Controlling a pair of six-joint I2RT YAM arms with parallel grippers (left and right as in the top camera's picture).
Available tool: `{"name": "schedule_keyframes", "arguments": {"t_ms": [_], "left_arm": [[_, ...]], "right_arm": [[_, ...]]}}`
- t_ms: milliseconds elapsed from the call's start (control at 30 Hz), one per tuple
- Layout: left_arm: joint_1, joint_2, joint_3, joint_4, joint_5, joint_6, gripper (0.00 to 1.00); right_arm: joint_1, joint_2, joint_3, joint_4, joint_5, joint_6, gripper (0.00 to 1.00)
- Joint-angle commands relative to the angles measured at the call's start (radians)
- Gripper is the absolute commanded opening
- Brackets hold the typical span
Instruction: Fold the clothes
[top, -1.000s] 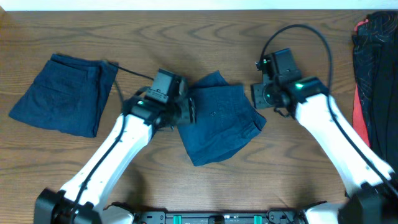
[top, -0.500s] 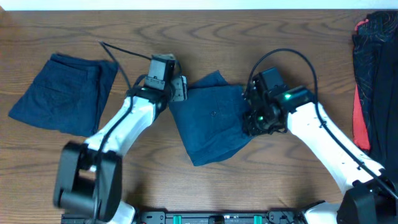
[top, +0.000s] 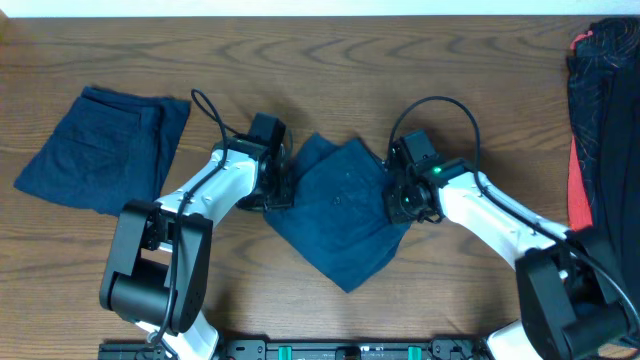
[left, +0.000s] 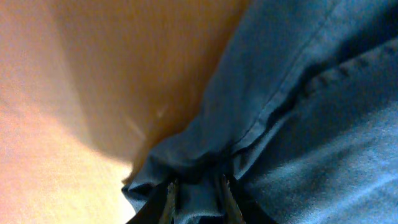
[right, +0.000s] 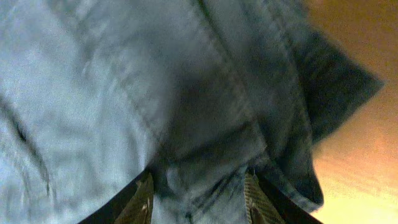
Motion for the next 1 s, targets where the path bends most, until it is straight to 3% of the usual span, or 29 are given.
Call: {"name": "schedule_keyframes", "arguments": {"t_ms": [0,133,300,400,533,700,967], "left_arm": [[0.0,0.006,-0.005,-0.065,0.147,0.004,0.23],[0.0,-0.015,-0.005,-0.082,0.21,0.008,0.28],[0.002,-0.13,-0.005,-0.048,0.159,0.007,0.36],[0.002,-0.203,-0.005,0.0,0.117,0.007,0.52],[0.001,-0.256,-0.005,0.097,0.119,0.007,0.61],[-0.002,-0.222,-0.005,0.207,0.121,0.009,0.61],[-0.038,-0.108,-0.005,0.352,0.214,0.135,0.61]], "right_arm": [[0.0,0.052,-0.007,0.076,0.053,0.008,0.46],[-0.001,0.074,-0.007,0.116,0.064,0.008,0.48],[-0.002,0.072,-0.005,0.12,0.128,0.009,0.49],[-0.002,0.054,0.008,0.105,0.128,0.009,0.54],[-0.002,-0.019,0.037,0.07,0.128,0.009,0.56],[-0.002,-0.167,0.053,0.047,0.129,0.01,0.6],[-0.021,-0.293,0.053,-0.097,0.223,0.068,0.61]]}}
